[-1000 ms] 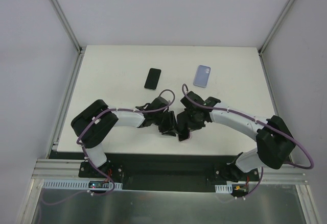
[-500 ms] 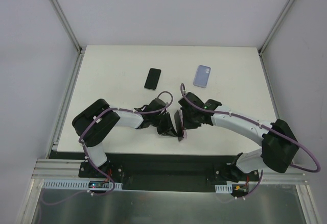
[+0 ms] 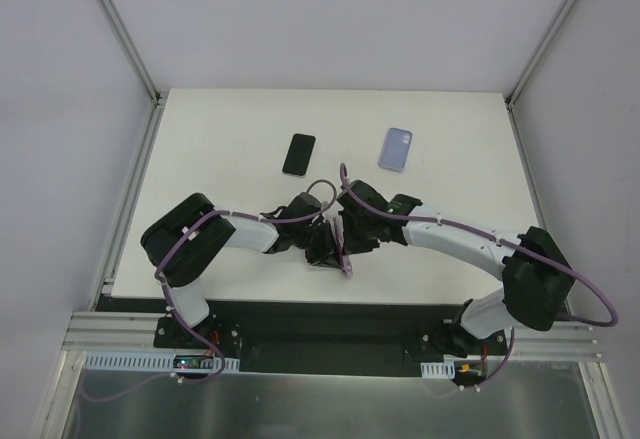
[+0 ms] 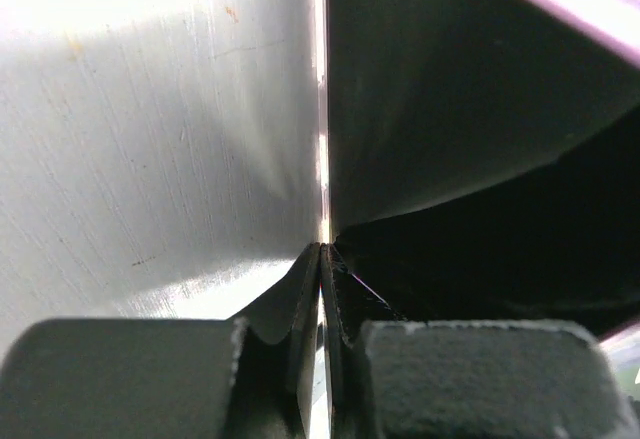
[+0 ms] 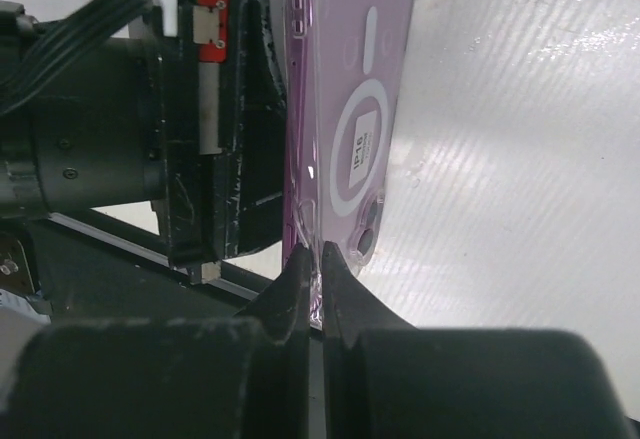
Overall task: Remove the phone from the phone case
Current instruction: Remove the phone case from the phone.
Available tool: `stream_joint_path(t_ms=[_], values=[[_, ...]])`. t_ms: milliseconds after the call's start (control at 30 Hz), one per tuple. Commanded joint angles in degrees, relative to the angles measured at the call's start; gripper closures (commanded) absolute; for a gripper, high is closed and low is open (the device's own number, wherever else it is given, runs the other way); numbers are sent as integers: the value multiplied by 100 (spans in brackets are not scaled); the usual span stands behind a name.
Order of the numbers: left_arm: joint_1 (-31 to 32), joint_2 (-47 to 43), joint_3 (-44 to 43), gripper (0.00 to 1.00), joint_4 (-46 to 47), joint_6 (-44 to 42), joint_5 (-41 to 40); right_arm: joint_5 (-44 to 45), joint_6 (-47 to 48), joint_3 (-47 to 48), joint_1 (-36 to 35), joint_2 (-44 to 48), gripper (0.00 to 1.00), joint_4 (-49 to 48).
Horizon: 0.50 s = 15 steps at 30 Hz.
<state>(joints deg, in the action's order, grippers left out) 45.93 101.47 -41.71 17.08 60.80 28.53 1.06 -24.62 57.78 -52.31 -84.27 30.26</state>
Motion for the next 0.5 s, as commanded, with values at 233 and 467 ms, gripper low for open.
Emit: stream_joint_path(t_ms=[233, 467], values=[[-84, 4, 23, 97, -310, -261, -217, 1001, -104, 304, -95, -608, 99, 498], [-84, -285, -91, 97, -715, -428, -375, 1361, -78, 348, -103, -582, 99, 753]])
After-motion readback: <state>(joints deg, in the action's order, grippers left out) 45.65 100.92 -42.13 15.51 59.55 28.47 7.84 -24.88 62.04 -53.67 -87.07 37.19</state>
